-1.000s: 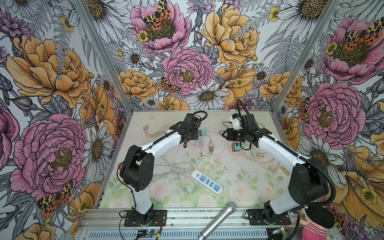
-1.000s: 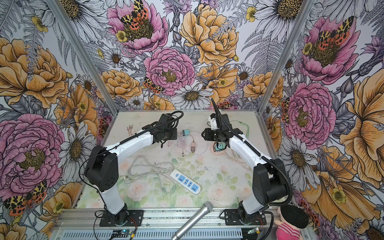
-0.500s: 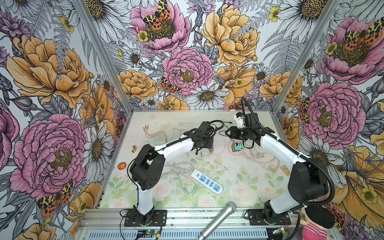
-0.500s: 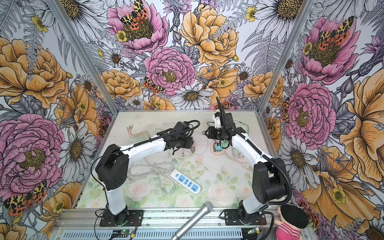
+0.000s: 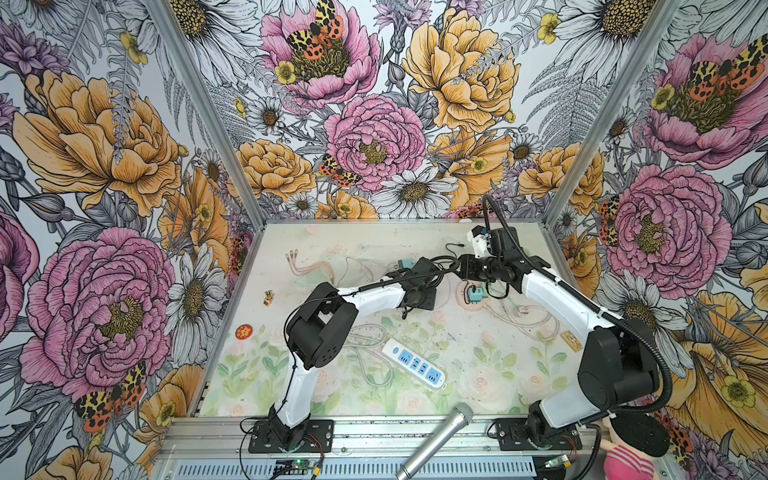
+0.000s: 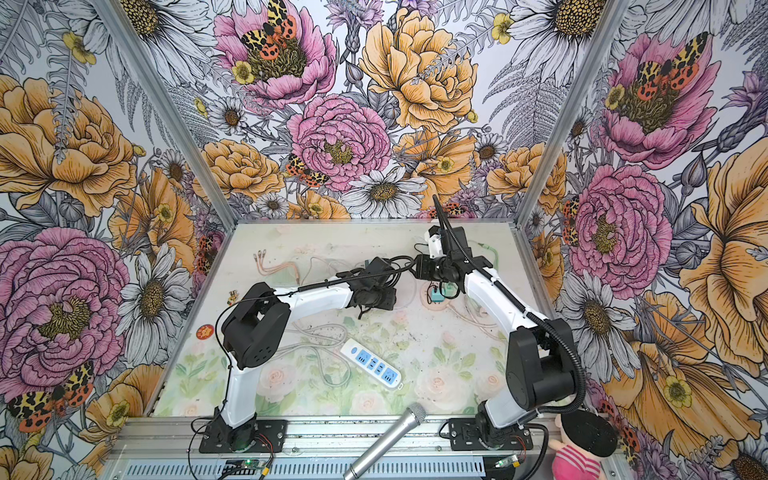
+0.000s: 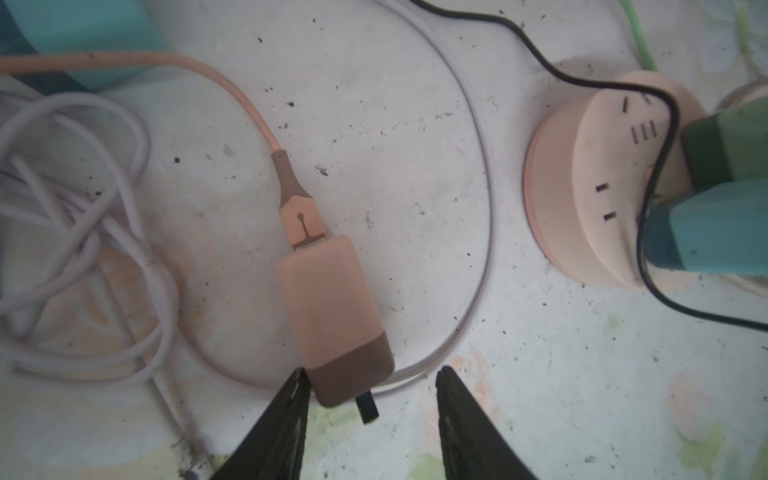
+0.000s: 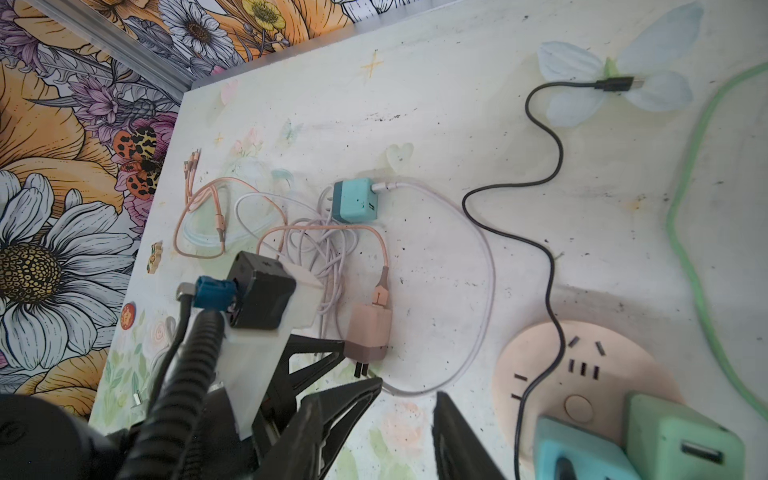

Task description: Insert the plug

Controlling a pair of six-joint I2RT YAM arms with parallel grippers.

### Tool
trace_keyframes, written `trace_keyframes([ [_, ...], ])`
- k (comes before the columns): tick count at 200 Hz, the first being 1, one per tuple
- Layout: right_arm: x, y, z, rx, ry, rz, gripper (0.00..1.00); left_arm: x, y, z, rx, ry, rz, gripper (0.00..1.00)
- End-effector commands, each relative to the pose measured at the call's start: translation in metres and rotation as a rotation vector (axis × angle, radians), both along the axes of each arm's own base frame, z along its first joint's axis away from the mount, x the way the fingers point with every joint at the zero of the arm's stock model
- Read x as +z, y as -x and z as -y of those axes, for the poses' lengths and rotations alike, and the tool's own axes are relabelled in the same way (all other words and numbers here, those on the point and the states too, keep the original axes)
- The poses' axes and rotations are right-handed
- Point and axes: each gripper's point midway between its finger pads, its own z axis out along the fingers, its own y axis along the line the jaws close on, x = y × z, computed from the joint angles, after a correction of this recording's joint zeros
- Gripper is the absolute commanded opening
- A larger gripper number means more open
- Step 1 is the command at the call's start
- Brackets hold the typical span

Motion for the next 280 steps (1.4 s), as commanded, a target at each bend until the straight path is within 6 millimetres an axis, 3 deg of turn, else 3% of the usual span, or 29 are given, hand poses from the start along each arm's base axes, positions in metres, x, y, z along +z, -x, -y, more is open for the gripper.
trace_keyframes([
  [1,0.011,0.003,0.001,0.004,-0.018,0.032,0.45,0.003,-0.009,0.0,0.045,-0.009,0.027,0.51],
  [39,0.008,0.005,0.0,0.009,-0.025,0.02,0.45,-0.008,-0.015,-0.01,0.11,-0.065,0.053,0.47],
  [48,0.008,0.006,0.0,0.01,-0.025,0.019,0.45,-0.009,-0.017,-0.012,0.121,-0.072,0.062,0.44],
  [63,0.008,0.006,0.0,0.011,-0.028,0.017,0.45,-0.009,-0.018,-0.009,0.114,-0.067,0.071,0.26],
  [104,0.009,0.007,-0.003,0.023,-0.046,0.011,0.45,-0.004,-0.016,-0.002,0.066,-0.051,0.091,0.21],
  [155,0.016,0.018,-0.023,0.13,-0.135,-0.008,0.5,0.045,0.001,-0.018,-0.038,0.179,0.209,0.23],
  [160,0.018,0.021,-0.026,0.148,-0.148,-0.009,0.5,0.043,0.004,-0.021,-0.056,0.181,0.208,0.24],
  [163,0.019,0.022,-0.028,0.159,-0.155,-0.008,0.5,0.059,0.006,-0.022,-0.066,0.199,0.238,0.24],
  [229,0.033,0.042,-0.063,0.278,-0.2,-0.002,0.5,0.101,0.04,-0.034,-0.222,0.181,0.39,0.22],
  [280,0.054,0.05,-0.061,0.282,-0.201,0.065,0.5,0.15,0.051,-0.054,-0.236,0.2,0.479,0.21],
])
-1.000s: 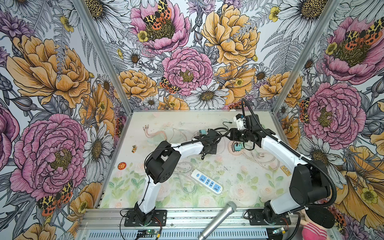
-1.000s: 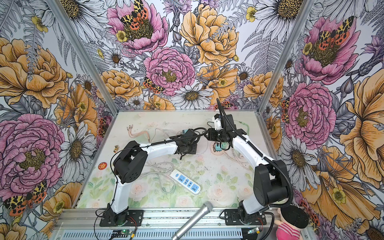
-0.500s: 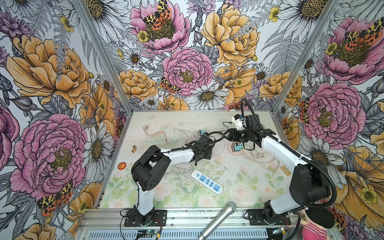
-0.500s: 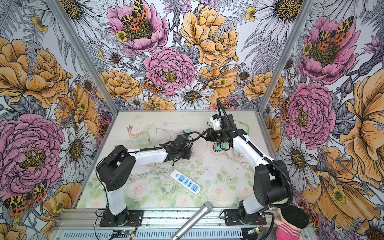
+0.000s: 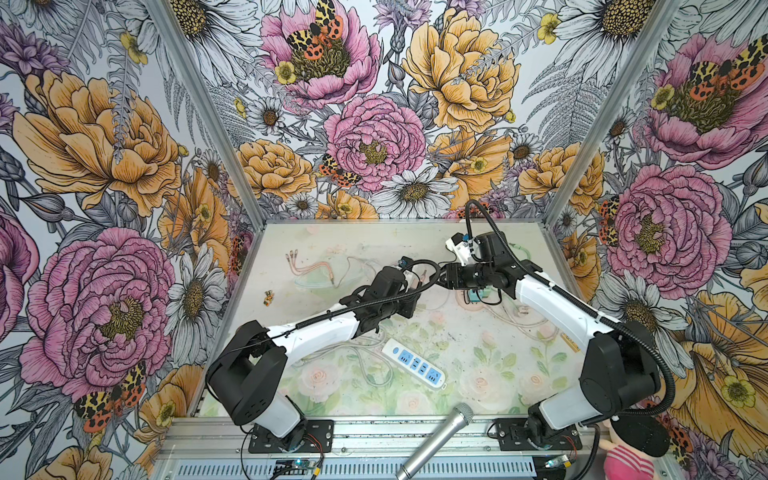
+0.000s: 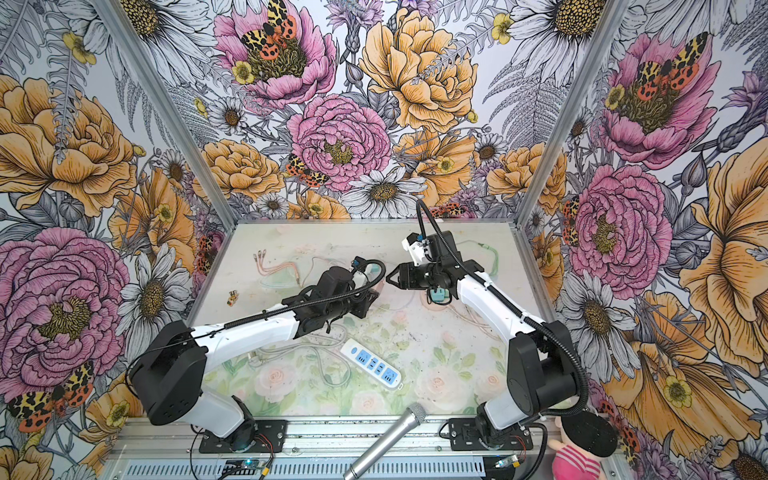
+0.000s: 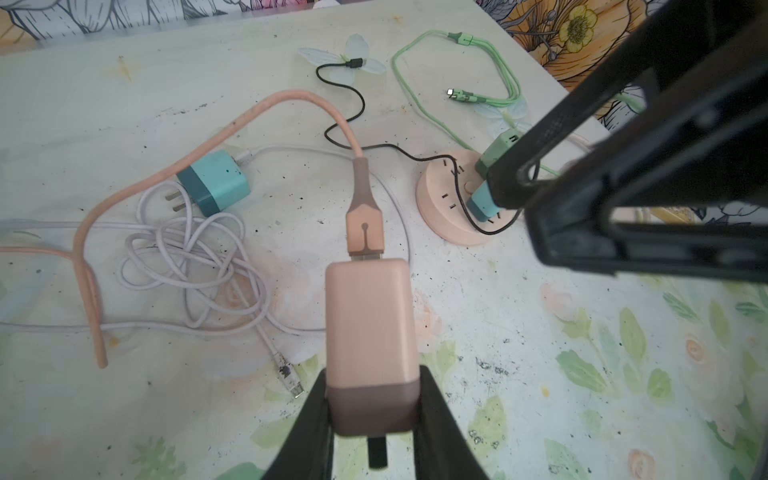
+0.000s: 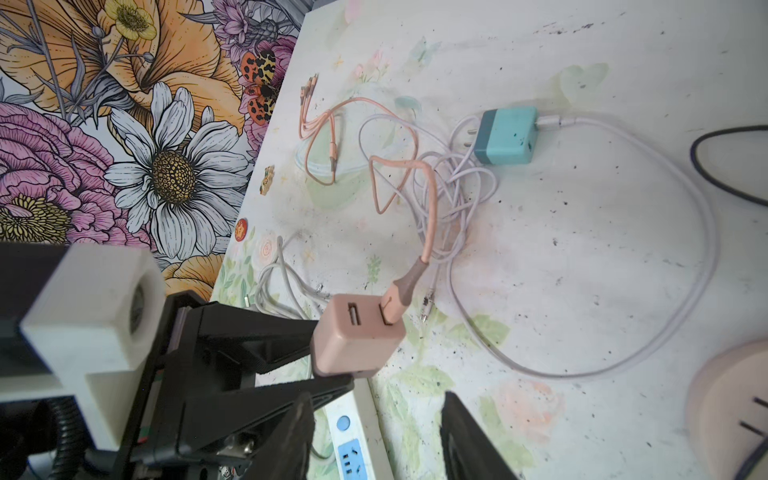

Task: Insert the plug
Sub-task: 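Grasp the peach charger with the left gripper and lift it, then carry the peach charger toward the right gripper while the right gripper approaches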

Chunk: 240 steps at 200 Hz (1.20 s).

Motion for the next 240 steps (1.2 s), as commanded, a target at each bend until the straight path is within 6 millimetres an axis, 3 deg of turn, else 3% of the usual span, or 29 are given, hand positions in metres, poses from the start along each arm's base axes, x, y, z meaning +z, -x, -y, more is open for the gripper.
trace_keyframes([
  [1,0.034,0.003,0.0,0.012,-0.033,0.104,0.5,0.038,0.004,-0.005,-0.046,0.025,0.09,0.21],
  [47,0.046,0.008,-0.003,0.015,-0.063,0.121,0.5,0.033,0.021,-0.015,-0.087,-0.006,0.096,0.19],
  [102,0.062,0.015,-0.012,0.037,-0.096,0.149,0.51,0.066,0.03,-0.041,-0.023,0.015,0.197,0.18],
  [143,0.069,0.017,-0.017,0.039,-0.1,0.162,0.51,0.109,0.032,-0.089,0.136,-0.06,0.296,0.16],
  [185,0.075,0.023,-0.024,0.052,-0.106,0.174,0.51,0.15,0.047,-0.137,0.275,-0.049,0.417,0.18],
  [204,0.082,0.027,-0.027,0.058,-0.114,0.187,0.51,0.148,0.053,-0.147,0.292,-0.047,0.418,0.18],
  [240,0.093,0.032,-0.033,0.078,-0.134,0.202,0.51,0.108,0.06,-0.122,0.181,-0.018,0.349,0.18],
])
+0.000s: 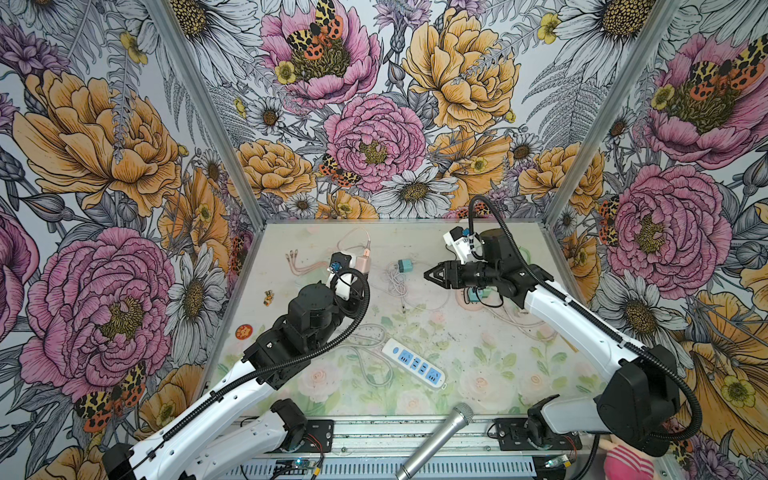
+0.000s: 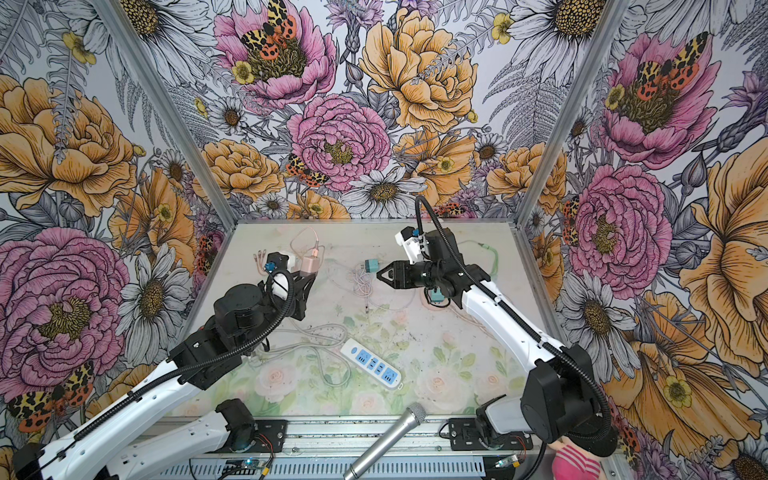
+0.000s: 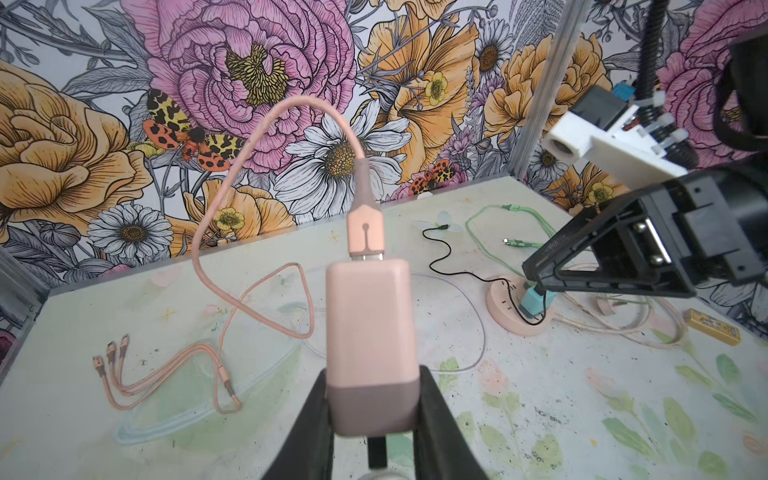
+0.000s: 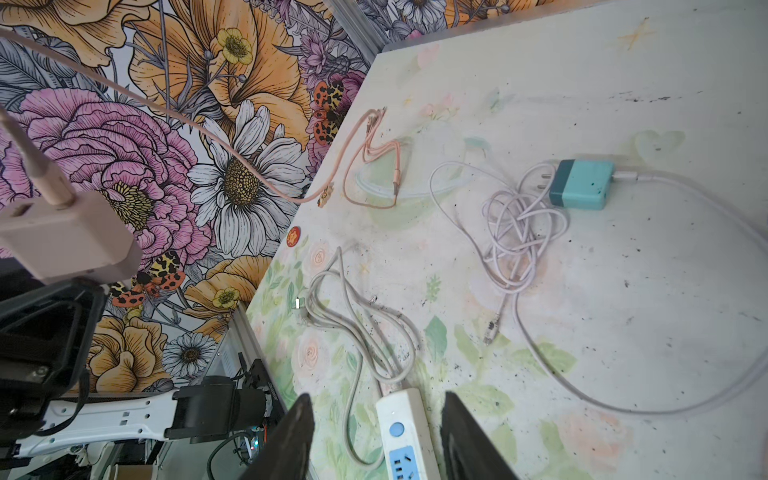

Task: Insert the plug
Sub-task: 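Carry the peach charger toward the right gripper while the right gripper approaches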

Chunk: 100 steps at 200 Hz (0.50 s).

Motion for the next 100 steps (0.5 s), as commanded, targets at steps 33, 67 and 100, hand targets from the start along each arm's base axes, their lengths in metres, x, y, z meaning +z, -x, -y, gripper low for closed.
trace_keyframes([
  [33,0.053,0.012,-0.016,0.06,-0.108,0.106,0.52,-0.065,0.004,0.033,-0.108,-0.018,-0.074,0.18],
  [67,0.055,0.022,-0.034,0.136,-0.149,0.095,0.53,-0.065,0.0,0.043,-0.127,-0.012,-0.06,0.18],
  [100,0.038,0.029,-0.053,0.188,-0.138,0.059,0.54,-0.059,-0.001,0.053,-0.162,-0.024,-0.039,0.18],
])
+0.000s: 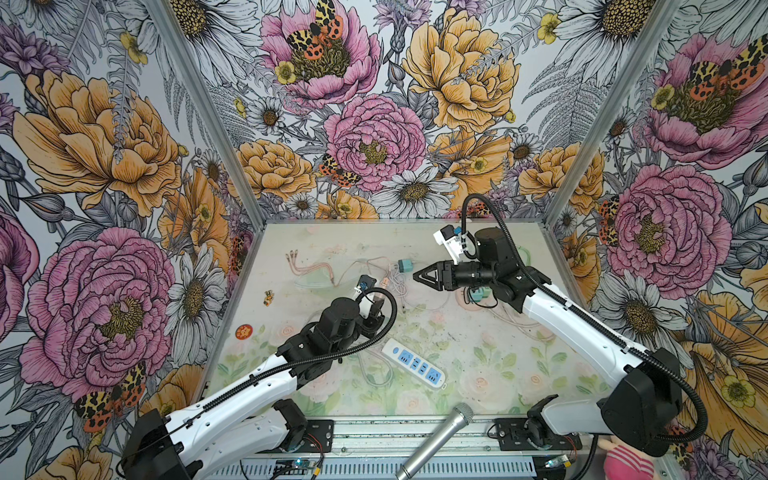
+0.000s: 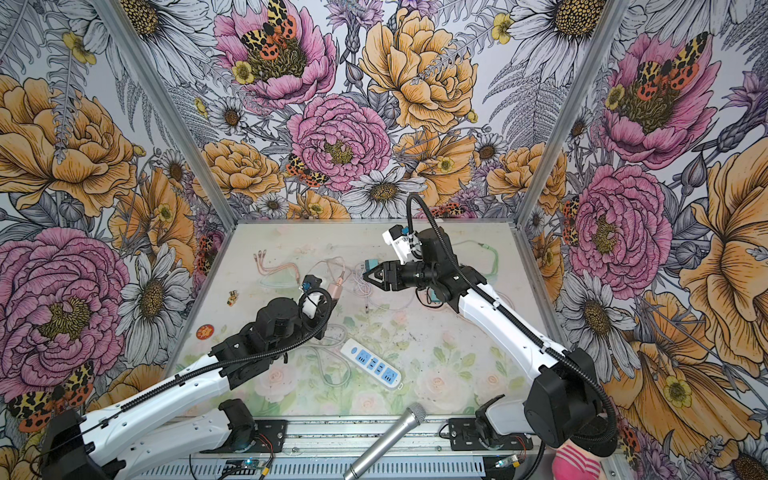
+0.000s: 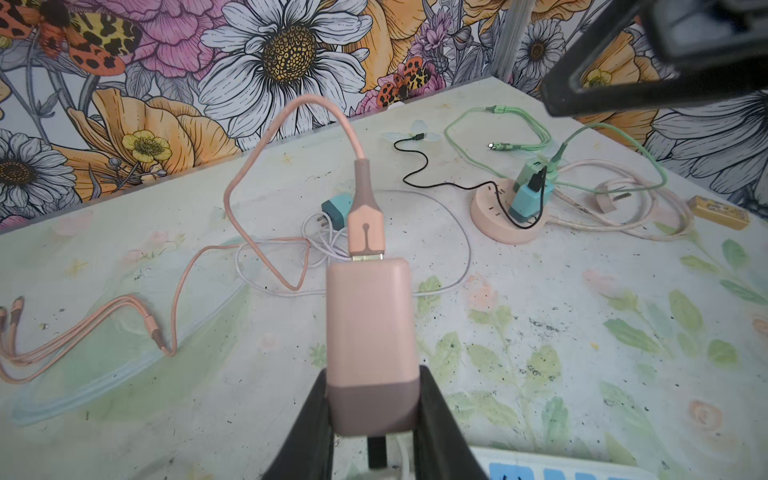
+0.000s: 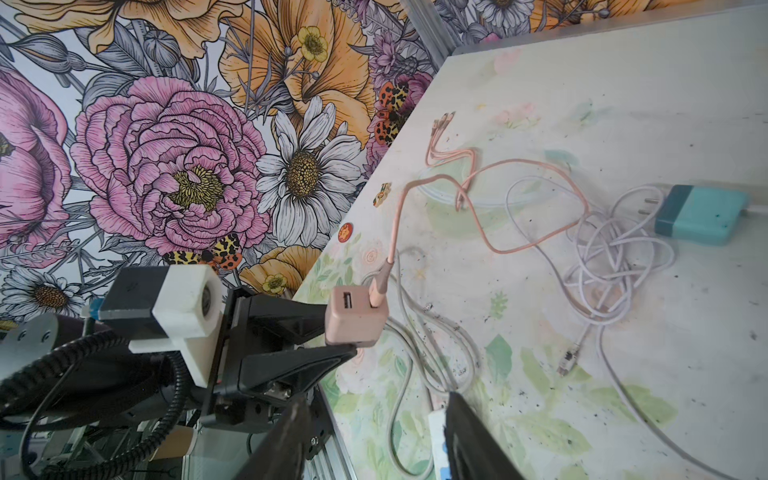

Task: Insert the plug
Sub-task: 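Carry the peach charger toward the right gripper while the right gripper approaches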

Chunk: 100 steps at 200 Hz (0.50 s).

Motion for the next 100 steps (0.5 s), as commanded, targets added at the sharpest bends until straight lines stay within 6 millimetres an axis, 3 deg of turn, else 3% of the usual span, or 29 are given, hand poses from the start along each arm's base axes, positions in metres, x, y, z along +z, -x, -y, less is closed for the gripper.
trace_keyframes([
  [1,0.009,0.003,-0.018,0.057,-0.034,0.022,0.54,0.032,-0.002,0.016,-0.05,0.069,0.079,0.18],
  [34,-0.003,0.006,-0.037,0.104,-0.027,0.007,0.54,0.035,-0.002,0.02,-0.056,0.079,0.092,0.17],
  [73,-0.012,0.004,-0.048,0.123,-0.014,-0.009,0.54,0.041,-0.001,0.024,-0.066,0.101,0.104,0.17],
  [100,-0.015,0.004,-0.053,0.137,-0.014,-0.016,0.54,0.035,-0.002,0.028,-0.077,0.083,0.086,0.17],
])
